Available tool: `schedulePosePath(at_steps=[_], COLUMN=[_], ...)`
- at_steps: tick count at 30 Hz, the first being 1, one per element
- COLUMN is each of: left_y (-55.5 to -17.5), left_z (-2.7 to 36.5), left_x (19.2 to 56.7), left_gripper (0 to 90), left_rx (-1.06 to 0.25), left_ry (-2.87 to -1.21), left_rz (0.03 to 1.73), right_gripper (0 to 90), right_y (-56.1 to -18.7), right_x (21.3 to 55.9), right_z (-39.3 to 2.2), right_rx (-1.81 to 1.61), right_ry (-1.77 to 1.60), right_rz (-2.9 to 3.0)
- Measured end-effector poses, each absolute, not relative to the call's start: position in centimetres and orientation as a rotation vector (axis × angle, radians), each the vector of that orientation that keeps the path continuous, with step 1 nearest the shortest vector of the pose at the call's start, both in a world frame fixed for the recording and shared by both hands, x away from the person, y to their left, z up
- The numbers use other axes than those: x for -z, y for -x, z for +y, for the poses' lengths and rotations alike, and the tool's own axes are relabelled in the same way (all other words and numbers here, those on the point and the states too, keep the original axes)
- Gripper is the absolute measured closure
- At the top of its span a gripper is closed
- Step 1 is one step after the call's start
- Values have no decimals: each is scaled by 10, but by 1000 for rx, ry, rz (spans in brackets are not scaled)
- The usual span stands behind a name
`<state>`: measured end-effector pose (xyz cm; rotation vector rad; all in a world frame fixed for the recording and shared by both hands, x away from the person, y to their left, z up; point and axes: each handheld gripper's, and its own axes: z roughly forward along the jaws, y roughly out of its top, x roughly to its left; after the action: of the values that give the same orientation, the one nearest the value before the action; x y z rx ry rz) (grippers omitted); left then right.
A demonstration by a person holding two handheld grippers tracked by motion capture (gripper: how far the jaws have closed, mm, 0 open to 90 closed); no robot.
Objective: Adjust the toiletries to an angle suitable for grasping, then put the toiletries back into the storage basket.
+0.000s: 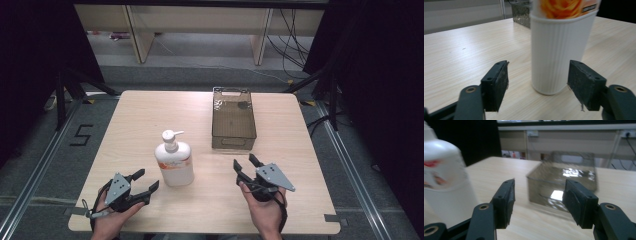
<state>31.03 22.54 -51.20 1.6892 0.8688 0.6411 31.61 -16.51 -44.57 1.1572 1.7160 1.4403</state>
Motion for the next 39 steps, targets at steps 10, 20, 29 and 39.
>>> schedulePosePath(at_steps=[10,20,29,39], left_y=[-322,-321,-321,-322], left_z=[237,236,237,236], left_x=[523,523,523,523], left_gripper=[247,239,237,230], left_rx=[-648,-707,-717,-709], left_ry=[-1647,-1670,-1667,-1674], left_rz=[878,892,905,907], right_gripper=[438,427,423,421], right_y=[-319,-312,-309,-303], right_x=[429,430,424,412], right_z=[-103,-82,-56,-30], right_rx=[-1502,-1545,-1570,-1585], right_ry=[-1065,-1060,-1020,-985], right_rz=[1784,1817,1828,1811])
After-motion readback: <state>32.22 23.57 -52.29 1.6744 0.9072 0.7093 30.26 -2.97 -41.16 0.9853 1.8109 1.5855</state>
